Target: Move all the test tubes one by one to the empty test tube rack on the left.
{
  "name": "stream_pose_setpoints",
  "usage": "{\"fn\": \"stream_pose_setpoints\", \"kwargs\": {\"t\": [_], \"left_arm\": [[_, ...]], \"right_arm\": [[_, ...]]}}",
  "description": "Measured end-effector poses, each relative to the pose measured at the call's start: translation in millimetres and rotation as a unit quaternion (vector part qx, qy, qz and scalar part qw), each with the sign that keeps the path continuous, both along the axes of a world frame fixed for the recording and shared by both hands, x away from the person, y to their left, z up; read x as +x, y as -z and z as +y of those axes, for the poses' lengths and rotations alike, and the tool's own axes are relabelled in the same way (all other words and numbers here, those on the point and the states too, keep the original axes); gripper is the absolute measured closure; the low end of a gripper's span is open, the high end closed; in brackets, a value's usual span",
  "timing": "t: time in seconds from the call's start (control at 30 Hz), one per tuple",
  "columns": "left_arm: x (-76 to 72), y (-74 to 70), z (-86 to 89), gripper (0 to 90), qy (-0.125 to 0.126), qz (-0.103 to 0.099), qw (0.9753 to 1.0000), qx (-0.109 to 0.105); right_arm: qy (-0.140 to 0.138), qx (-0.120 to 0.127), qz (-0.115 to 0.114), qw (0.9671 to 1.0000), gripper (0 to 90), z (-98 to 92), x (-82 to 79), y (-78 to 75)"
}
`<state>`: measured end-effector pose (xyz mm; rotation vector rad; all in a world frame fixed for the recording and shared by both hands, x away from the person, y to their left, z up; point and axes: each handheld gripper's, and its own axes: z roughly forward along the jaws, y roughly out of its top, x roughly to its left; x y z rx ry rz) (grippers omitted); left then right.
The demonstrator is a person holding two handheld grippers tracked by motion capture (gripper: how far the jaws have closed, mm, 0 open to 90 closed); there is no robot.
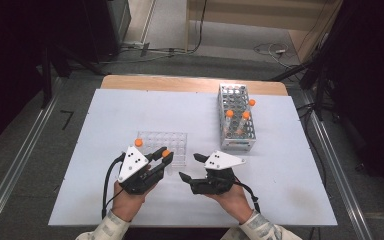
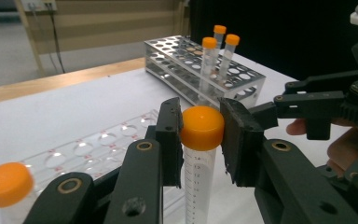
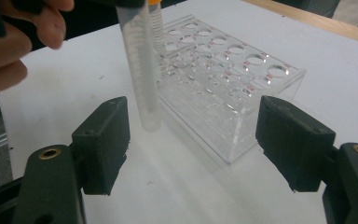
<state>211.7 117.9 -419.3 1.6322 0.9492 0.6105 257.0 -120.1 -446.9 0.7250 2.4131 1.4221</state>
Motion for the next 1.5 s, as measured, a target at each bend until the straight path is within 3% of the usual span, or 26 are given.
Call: {"fn": "stream_pose_setpoints", "kwargs": {"t": [0.3,0.5,0.77,0.87,0.93,1.13,1.5], "left_arm": [[4.1,-18.6,17.1,71.2,-0.016,-0.008,0.9998,-0.009],[12.4,-24.7,31.4,71.2,-0.041,-0.011,0.9990,-0.010],[24.0,-25.6,42.5,71.2,-0.063,-0.012,0.9979,-0.006],[28.3,-25.8,44.2,71.2,-0.074,-0.016,0.9971,0.010],[31.5,-24.4,45.3,71.2,-0.078,-0.014,0.9968,0.008],[38.7,-20.7,42.5,71.2,-0.080,-0.016,0.9966,0.010],[41.3,-8.6,37.2,71.1,-0.086,-0.017,0.9956,0.032]], "right_arm": [[0.011,-0.001,0.008,0.9999,24.8,-2.4,4.5,3.5],[0.015,-0.003,0.010,0.9998,25.2,-2.5,6.0,5.0],[0.016,-0.006,0.015,0.9997,25.4,-2.6,7.9,7.8],[0.017,-0.004,0.016,0.9997,25.6,-3.0,8.1,7.8],[0.018,-0.004,0.017,0.9997,25.8,-3.1,7.8,7.8],[0.018,-0.004,0.017,0.9997,26.1,-3.3,7.8,7.9],[0.017,-0.003,0.015,0.9997,26.5,-4.2,7.1,7.6]]}}
